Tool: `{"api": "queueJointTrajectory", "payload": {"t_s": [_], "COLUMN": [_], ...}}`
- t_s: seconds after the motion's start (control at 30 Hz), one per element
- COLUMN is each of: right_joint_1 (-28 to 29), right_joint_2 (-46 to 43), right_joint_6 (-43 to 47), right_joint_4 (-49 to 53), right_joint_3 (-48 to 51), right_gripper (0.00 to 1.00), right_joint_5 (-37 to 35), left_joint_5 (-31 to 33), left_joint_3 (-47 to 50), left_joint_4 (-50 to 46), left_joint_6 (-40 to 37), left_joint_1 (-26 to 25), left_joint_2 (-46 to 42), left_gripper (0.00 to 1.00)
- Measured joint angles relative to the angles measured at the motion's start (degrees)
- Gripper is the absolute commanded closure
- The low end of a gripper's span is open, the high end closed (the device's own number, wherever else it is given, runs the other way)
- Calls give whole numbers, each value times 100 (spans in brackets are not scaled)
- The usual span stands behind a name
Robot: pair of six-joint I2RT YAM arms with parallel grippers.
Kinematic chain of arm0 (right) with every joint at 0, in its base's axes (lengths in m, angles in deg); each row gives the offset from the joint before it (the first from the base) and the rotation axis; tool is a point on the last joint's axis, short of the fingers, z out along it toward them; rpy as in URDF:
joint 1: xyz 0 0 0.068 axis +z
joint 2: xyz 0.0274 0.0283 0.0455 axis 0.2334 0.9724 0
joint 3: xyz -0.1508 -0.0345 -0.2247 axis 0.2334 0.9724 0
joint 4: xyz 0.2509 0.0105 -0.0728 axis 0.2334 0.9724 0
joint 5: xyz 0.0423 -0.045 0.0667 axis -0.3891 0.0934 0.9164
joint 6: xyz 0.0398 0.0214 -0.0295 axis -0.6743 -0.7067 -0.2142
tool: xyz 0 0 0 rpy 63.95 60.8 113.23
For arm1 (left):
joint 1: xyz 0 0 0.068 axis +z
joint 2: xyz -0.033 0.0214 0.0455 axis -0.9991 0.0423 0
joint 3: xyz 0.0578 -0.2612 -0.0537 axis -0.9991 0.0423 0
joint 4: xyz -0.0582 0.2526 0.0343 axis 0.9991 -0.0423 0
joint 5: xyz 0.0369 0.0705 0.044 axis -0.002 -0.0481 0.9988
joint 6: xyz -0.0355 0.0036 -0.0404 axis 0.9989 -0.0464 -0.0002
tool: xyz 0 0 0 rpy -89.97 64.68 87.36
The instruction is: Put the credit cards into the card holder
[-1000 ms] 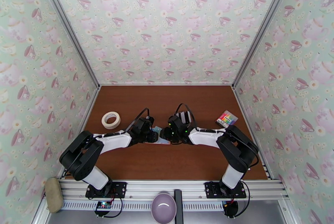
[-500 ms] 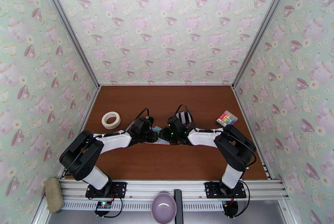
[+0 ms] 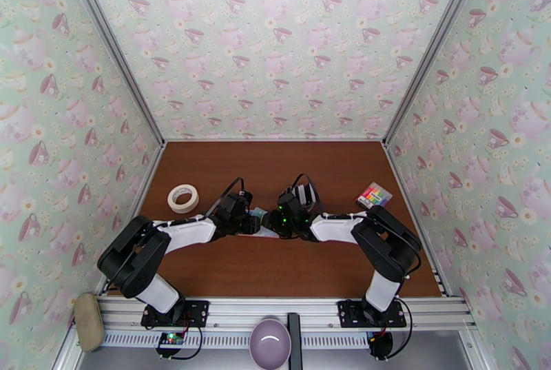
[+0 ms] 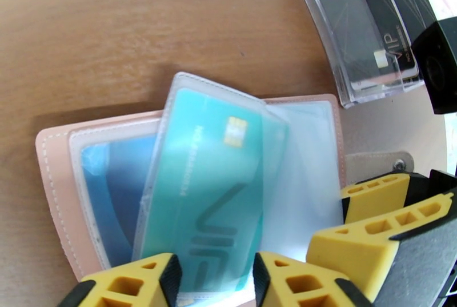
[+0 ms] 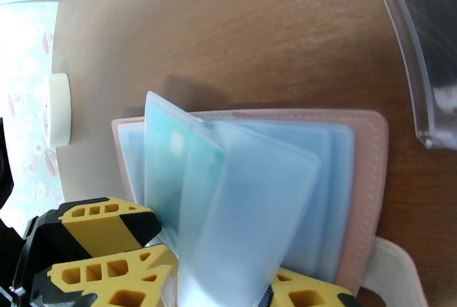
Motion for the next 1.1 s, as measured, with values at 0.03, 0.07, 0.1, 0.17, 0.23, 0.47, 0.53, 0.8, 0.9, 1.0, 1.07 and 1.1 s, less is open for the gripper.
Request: {"api": "queueJointTrajectory", "payload": {"t_s": [0.03, 0.07, 0.1, 0.17, 0.23, 0.47, 0.53, 0.8, 0.9, 1.0, 1.07, 1.1], "right_joint_1": [0, 0, 0, 11, 24, 26, 39, 55, 55, 55, 55, 55], "right_joint_2": [-11, -33, -44, -52, -55, -55, -55, -42, 39, 223, 354, 393], "right_joint_6": [-2, 0, 2, 9, 11, 7, 7, 11, 9, 2, -35, -52], "right_joint_4": [-2, 2, 11, 20, 22, 20, -37, -192, -229, -323, -380, -393], "right_joint_3": [0, 0, 0, 0, -7, -151, -262, -723, -848, -920, -925, -925], "right_gripper": [57, 57, 57, 57, 57, 57, 57, 57, 56, 57, 57, 57], "right_joint_5": [0, 0, 0, 0, 7, 22, 22, 68, 114, 197, 243, 260], "left_joint_5": [9, 13, 24, 31, 46, 46, 31, 26, 28, 33, 35, 33], "left_joint_3": [20, 42, 66, 118, 173, 387, 442, 732, 852, 970, 1029, 1043], "left_joint_4": [24, 42, 61, 107, 120, 70, 26, -127, -201, -234, -232, -229], "left_joint_6": [2, 2, 2, 2, 2, 4, 4, 11, 46, 92, 96, 96], "left_joint_1": [4, 7, 9, 11, 11, 11, -2, 105, 234, 365, 433, 452], "left_joint_2": [-22, -48, -74, -122, -177, -444, -522, -938, -1145, -1381, -1506, -1530], "left_gripper": [52, 51, 51, 51, 50, 48, 48, 45, 44, 43, 43, 43]}}
